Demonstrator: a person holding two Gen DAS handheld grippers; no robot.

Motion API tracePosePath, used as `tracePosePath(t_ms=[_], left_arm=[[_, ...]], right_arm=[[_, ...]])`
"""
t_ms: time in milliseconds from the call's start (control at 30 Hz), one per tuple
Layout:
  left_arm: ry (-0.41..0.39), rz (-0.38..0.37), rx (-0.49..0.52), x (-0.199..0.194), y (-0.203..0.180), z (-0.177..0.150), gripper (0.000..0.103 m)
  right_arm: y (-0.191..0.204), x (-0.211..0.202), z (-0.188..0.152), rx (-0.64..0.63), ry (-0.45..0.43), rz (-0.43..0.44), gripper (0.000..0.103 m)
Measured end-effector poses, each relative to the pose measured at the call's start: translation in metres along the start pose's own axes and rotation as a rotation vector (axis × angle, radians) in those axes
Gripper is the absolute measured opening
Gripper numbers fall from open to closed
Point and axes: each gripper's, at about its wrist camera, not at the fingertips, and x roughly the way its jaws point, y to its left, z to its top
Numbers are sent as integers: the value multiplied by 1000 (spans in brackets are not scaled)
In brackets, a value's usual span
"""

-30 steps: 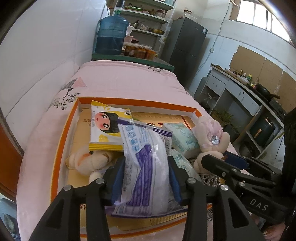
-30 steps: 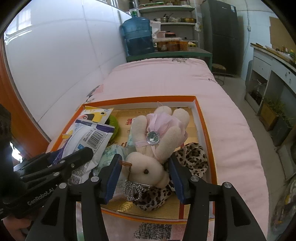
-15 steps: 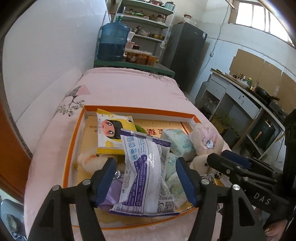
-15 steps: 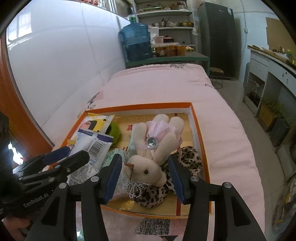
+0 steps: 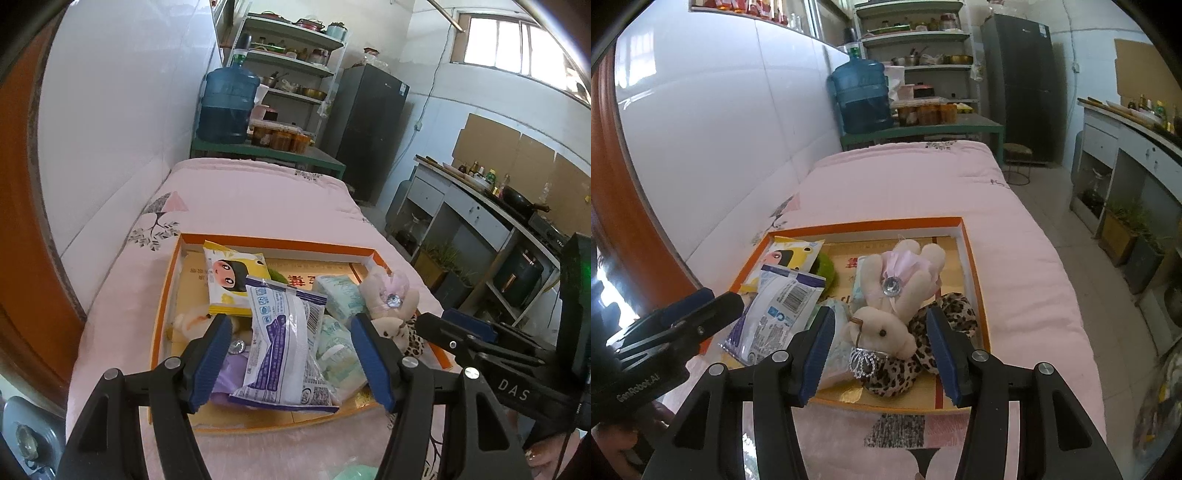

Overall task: Organize soft objects
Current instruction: 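Withdraw both open tools from the box toward the balls on the quilt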

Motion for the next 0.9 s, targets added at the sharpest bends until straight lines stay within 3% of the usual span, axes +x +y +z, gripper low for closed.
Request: tracePosePath(t_ms=[900], left_arm=[[-32, -3, -4, -44, 4, -16, 66]], right_arm=[[19, -40, -22, -22, -12, 10, 53]])
